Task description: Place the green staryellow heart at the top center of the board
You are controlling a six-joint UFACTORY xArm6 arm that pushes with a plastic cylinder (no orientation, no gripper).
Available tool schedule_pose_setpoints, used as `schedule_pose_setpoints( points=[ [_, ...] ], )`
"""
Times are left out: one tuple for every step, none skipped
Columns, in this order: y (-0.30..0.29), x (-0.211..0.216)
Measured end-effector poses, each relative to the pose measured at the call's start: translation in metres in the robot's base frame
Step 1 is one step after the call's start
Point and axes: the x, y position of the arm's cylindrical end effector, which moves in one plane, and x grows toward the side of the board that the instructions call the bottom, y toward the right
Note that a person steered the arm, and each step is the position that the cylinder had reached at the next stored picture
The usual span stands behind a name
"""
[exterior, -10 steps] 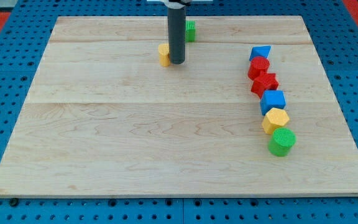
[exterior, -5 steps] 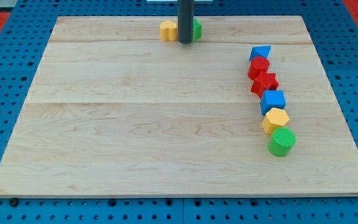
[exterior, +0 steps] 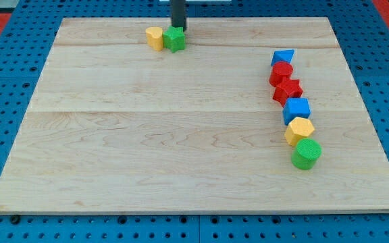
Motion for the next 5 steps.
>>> schedule_pose_setpoints(
  points=[
    [0.062,0.034],
    [0.068,0.075],
    [0.022,0.069],
    [-0.022,0.048],
    [-0.021,0.056]
  ],
)
